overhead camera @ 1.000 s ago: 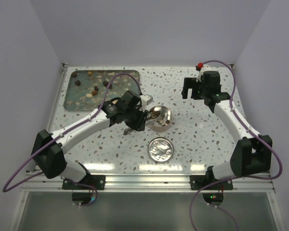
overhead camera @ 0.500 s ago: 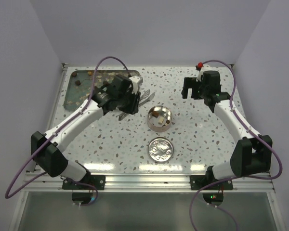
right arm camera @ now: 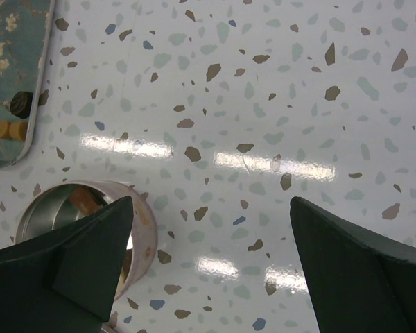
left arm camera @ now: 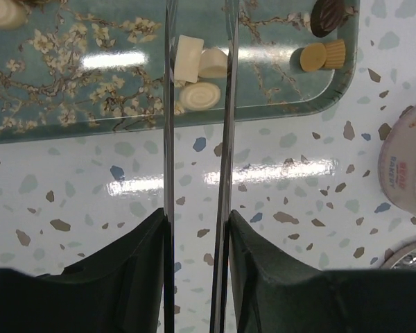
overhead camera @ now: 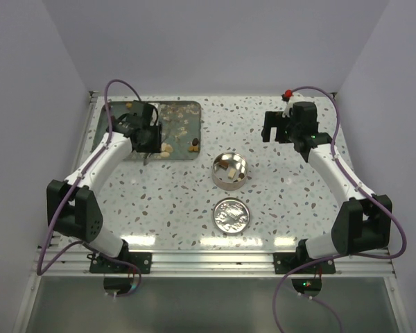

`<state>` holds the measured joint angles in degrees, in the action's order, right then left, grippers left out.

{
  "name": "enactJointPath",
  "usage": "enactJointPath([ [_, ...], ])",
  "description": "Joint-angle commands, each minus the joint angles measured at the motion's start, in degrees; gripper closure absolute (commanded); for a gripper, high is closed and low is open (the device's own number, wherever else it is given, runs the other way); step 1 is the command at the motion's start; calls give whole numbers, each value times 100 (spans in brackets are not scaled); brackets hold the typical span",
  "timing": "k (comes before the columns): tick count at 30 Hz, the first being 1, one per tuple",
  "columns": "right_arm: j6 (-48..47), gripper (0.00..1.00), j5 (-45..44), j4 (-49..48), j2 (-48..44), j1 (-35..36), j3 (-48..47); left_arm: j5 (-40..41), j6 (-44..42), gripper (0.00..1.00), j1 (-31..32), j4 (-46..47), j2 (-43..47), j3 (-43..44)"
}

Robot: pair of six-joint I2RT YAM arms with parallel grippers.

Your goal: Pack the chocolate

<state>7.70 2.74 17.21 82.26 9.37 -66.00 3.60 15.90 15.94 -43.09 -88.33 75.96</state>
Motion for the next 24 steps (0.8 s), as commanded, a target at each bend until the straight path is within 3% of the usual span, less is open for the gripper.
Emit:
enactJointPath([
  [1, -76, 2, 42, -34, -78, 4, -203, 212, -96, 57, -188, 424, -148, -134],
  [11, -102, 2, -55, -7, -140, 13, -89, 221, -193, 58, -697, 863, -737, -205],
  [24, -120, 2, -107, 36, -35, 4, -212, -87, -465, 56, -821, 1040, -1072, 102],
])
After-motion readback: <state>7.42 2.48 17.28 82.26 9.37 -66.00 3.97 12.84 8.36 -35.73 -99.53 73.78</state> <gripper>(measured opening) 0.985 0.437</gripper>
